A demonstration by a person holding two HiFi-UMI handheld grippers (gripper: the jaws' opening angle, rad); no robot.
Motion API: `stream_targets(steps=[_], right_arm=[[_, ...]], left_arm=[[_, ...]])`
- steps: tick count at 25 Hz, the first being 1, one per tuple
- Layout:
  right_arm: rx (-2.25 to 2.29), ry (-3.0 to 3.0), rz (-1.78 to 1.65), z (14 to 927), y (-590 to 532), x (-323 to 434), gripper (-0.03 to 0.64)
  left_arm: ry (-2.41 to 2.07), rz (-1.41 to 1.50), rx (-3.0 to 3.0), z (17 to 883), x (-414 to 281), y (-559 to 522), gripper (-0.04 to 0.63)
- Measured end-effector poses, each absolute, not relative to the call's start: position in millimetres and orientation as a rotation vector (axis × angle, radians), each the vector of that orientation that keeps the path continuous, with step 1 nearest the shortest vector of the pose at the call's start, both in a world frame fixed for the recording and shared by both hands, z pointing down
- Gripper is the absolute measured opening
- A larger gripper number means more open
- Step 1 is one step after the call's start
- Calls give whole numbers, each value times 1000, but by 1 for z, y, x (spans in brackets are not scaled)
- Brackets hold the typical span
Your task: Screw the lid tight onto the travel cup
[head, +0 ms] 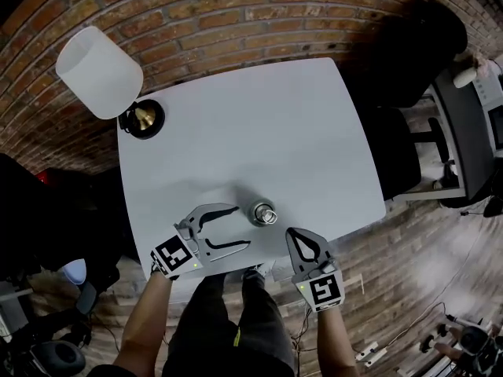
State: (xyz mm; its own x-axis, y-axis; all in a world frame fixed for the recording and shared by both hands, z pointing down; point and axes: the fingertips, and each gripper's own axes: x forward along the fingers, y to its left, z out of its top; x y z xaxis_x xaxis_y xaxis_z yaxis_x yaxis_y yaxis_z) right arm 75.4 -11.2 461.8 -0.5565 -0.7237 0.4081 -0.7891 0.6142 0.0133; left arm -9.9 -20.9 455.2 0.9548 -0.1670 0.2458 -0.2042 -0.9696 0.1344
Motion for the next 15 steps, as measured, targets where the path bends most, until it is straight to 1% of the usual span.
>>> stream_targets(steps=[6,7,9,12,15], right_arm=[[1333,-2500,321,421,-9,95,14],[1355,-2498,328,414,-7,98,14],[1388,-2501,328,400,-5,104,14],[1407,-2523,293,378,-3,110,14],[1408,-2539,247,355,2,119,14]], left_arm=[[-454,357,2874,442,-23,-27,189],[-487,357,2860,439,-24,-26,161],[-561,359,2833,435,-27,-27,82],[-664,322,2791,423,-30,-31,43],[-756,301,2788,401,-33,-32,26]])
